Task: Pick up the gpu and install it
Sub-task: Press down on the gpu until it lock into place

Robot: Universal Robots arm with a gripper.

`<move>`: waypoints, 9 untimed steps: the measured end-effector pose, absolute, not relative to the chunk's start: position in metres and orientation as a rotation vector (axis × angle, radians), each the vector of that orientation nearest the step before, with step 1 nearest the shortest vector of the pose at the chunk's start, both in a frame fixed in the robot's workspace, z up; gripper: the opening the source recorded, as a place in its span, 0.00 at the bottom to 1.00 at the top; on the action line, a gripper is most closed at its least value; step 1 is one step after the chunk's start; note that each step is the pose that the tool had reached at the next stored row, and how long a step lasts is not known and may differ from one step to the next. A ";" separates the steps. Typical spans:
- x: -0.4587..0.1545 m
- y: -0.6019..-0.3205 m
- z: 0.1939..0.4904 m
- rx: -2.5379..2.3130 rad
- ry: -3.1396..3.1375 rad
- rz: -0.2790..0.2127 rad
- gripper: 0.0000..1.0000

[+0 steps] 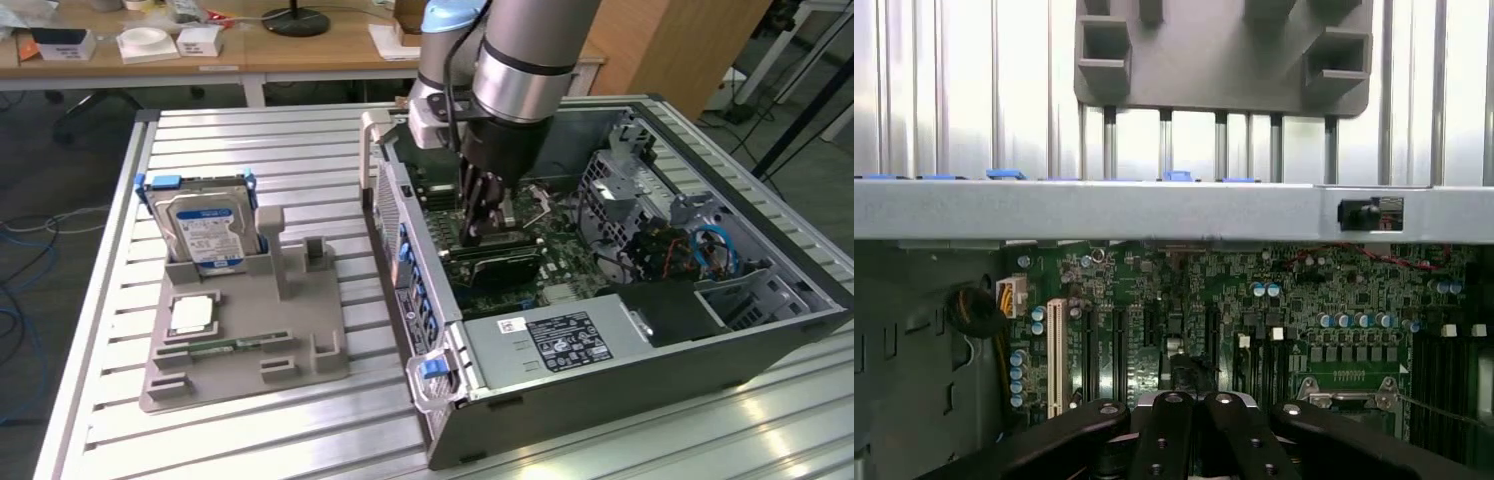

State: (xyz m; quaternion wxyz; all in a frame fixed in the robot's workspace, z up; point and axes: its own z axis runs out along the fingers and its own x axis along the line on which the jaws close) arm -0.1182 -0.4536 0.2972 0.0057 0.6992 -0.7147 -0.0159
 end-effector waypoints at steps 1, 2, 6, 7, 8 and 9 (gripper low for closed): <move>-0.120 -0.454 0.298 2.188 -2.237 -0.050 0.11; -0.122 -0.454 0.298 2.188 -2.238 -0.051 0.11; -0.130 -0.454 0.300 2.187 -2.237 -0.052 0.11; -0.132 -0.454 0.301 2.187 -2.237 -0.052 0.11; -0.135 -0.454 0.301 2.187 -2.238 -0.052 0.11; -0.137 -0.454 0.302 2.187 -2.238 -0.053 0.11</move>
